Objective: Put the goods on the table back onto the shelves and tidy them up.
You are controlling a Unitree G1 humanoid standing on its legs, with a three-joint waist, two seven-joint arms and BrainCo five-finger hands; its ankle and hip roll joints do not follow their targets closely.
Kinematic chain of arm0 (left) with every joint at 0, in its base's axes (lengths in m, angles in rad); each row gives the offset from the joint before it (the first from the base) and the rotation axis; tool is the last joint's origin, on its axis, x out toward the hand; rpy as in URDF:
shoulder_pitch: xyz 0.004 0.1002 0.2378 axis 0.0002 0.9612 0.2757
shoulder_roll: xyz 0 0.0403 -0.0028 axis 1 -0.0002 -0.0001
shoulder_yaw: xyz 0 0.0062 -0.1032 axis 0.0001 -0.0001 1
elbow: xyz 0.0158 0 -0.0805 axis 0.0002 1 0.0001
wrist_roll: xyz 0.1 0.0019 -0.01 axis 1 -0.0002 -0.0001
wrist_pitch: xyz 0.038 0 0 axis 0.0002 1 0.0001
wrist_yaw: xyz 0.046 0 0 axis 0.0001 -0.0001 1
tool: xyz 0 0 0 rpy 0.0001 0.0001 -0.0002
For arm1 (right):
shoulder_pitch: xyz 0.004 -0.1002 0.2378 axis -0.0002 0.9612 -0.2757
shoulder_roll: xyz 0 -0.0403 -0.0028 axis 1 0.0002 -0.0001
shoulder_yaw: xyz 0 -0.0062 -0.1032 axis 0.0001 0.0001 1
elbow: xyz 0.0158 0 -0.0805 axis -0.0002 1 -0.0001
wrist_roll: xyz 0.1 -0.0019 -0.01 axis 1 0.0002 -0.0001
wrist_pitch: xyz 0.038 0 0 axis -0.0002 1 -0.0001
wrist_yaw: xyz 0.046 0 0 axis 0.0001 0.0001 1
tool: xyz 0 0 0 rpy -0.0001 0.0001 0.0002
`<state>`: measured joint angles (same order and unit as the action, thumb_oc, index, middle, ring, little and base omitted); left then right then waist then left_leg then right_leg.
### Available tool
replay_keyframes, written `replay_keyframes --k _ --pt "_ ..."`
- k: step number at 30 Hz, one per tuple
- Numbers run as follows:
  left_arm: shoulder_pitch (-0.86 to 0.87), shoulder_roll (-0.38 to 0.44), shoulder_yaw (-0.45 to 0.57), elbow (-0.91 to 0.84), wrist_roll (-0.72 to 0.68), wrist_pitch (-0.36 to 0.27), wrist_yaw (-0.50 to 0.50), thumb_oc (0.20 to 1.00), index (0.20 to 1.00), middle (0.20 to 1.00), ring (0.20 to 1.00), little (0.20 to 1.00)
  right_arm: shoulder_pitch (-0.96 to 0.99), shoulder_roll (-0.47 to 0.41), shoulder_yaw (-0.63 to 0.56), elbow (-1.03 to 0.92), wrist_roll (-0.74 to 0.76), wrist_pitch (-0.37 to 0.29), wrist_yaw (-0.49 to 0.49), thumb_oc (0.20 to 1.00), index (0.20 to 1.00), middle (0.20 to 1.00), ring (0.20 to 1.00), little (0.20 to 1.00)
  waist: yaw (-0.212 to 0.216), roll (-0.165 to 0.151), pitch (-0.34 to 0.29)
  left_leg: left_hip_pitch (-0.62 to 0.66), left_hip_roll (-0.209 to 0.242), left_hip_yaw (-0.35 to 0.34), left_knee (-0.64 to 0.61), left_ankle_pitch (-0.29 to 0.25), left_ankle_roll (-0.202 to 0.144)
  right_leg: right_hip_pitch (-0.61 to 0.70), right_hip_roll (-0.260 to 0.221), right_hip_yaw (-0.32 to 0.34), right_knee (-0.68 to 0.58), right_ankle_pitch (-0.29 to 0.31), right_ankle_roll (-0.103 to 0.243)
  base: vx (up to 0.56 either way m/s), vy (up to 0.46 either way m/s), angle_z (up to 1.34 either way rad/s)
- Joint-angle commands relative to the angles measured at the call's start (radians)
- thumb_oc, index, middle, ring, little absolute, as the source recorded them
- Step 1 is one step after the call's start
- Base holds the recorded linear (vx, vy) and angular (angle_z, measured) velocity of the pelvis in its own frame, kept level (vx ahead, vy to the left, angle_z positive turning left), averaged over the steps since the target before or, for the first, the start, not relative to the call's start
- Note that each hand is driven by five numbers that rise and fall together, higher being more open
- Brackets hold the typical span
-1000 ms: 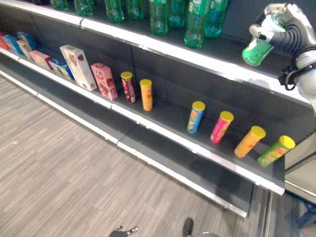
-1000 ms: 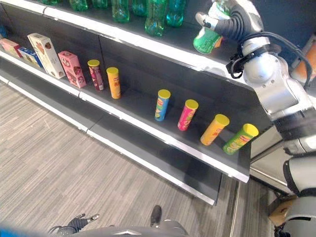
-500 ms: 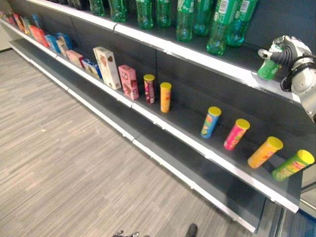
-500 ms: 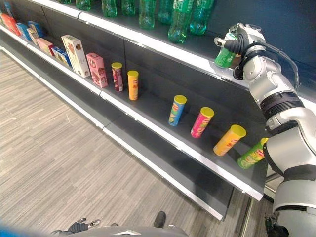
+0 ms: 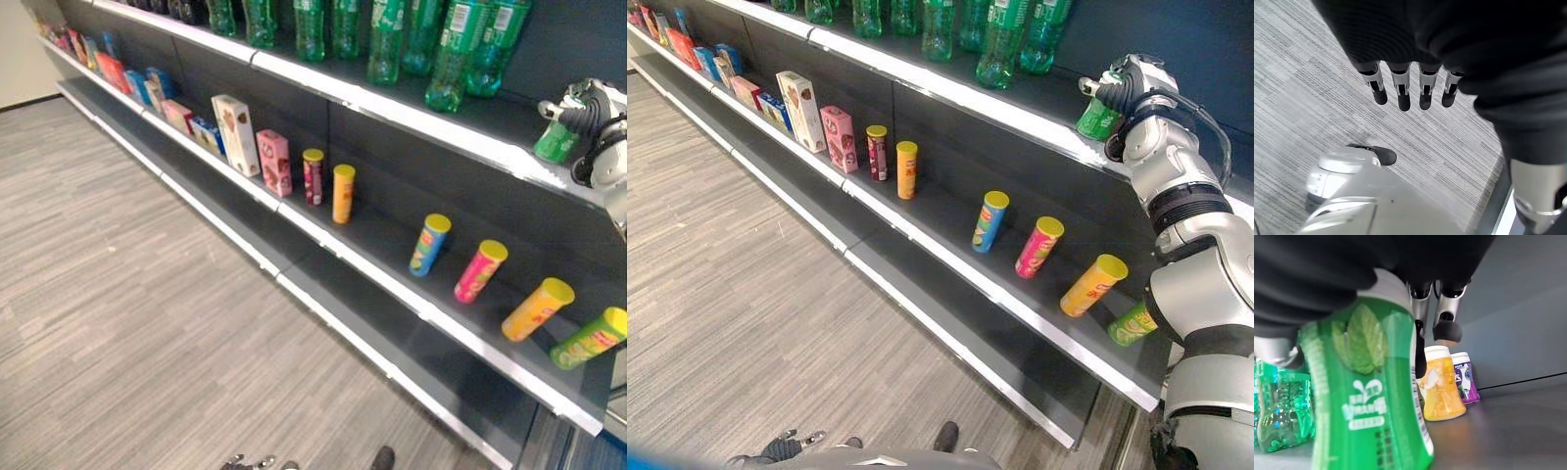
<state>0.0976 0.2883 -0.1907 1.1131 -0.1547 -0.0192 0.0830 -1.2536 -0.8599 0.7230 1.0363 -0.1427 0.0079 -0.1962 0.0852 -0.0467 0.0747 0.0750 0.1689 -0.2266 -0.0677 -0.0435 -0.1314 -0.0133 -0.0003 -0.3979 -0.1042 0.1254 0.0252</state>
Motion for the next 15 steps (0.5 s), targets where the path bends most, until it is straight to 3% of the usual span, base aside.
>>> replay_keyframes --k 1,15 --pt "-0.071 0.074 -0.031 0.007 -0.029 -0.030 0.023 1.000 1.000 1.000 1.000 1.000 -0.116 0.028 0.072 0.079 -0.030 -0.010 -0.007 0.200 0.200 0.200 0.200 0.200 0.019 -0.061 0.033 0.064 -0.003 0.095 0.029 -0.055 -0.046 0.066 -0.068 0.081 0.018 -0.183 0.088 0.00 0.000 0.00" --pt "-0.057 0.068 -0.023 0.027 -0.030 -0.030 0.026 1.000 1.000 1.000 1.000 1.000 -0.129 0.034 0.095 0.130 -0.067 -0.001 -0.011 0.200 0.200 0.200 0.200 0.200 0.026 -0.060 0.037 0.069 0.002 0.099 0.010 -0.053 -0.050 0.068 -0.064 0.083 0.017 -0.186 0.087 0.00 0.000 0.00"
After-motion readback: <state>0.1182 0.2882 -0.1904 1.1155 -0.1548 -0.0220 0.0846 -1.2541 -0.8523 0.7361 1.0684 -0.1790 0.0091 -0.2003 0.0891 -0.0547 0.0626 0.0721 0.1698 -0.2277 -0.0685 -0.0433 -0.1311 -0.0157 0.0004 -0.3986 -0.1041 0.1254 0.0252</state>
